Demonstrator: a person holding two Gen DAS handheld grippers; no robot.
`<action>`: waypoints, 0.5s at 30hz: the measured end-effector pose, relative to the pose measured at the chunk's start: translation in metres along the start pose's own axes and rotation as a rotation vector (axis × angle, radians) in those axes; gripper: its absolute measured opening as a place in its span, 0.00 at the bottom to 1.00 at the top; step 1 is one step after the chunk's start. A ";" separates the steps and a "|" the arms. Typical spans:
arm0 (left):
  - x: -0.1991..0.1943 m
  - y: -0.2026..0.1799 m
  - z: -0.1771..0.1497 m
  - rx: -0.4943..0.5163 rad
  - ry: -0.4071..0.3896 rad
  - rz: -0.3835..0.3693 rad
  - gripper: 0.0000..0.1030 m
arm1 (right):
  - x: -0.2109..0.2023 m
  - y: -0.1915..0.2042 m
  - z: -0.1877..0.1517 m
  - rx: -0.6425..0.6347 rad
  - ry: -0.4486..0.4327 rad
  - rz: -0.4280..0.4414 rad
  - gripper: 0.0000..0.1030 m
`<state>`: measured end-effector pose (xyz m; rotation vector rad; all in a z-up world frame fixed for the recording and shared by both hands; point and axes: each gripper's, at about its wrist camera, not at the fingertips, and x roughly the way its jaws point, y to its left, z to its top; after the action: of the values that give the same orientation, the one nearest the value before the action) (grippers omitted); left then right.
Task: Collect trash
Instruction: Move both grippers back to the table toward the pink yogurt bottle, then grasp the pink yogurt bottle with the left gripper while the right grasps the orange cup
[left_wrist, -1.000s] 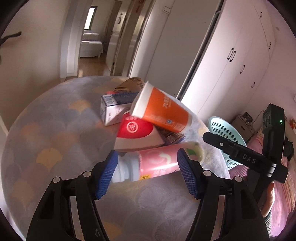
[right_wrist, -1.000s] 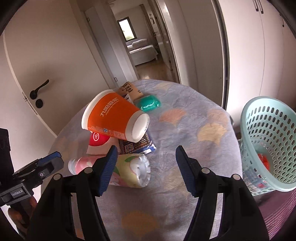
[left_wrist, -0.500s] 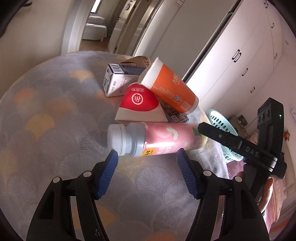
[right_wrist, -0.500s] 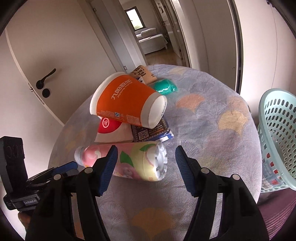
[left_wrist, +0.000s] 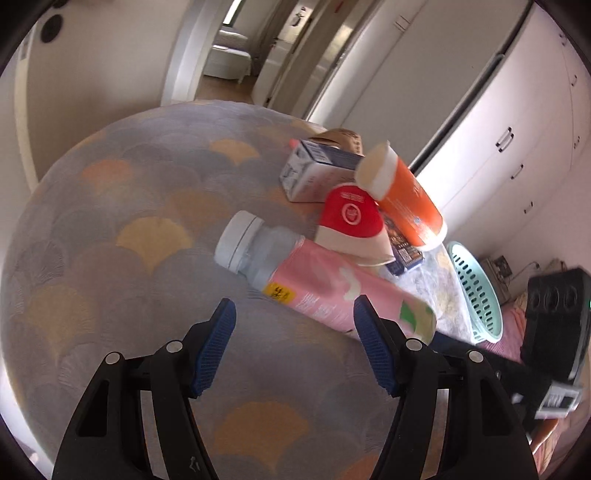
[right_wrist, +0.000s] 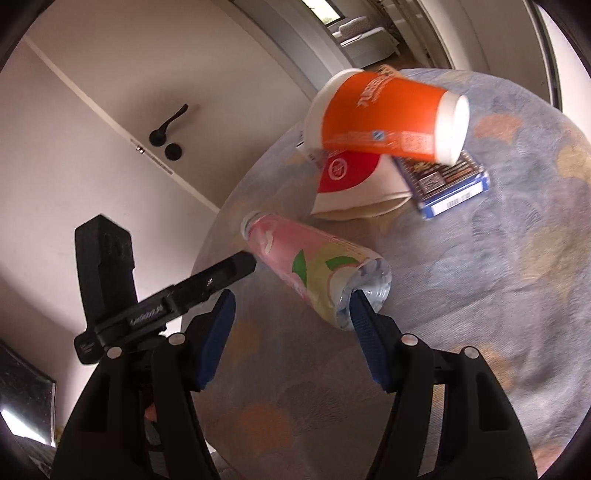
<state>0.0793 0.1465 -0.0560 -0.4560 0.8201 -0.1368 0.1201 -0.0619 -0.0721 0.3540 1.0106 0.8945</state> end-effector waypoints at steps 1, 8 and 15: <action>-0.002 0.003 0.001 -0.012 0.001 -0.007 0.63 | 0.005 0.009 -0.003 -0.033 0.018 0.010 0.59; -0.003 -0.010 0.007 -0.057 0.019 0.025 0.77 | -0.014 0.039 -0.021 -0.280 0.008 -0.094 0.59; 0.028 -0.043 -0.001 -0.094 0.065 0.124 0.78 | -0.066 0.011 0.027 -0.322 -0.229 -0.400 0.61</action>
<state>0.1002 0.1000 -0.0565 -0.4901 0.9185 0.0016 0.1232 -0.1035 -0.0130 -0.0220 0.6780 0.6219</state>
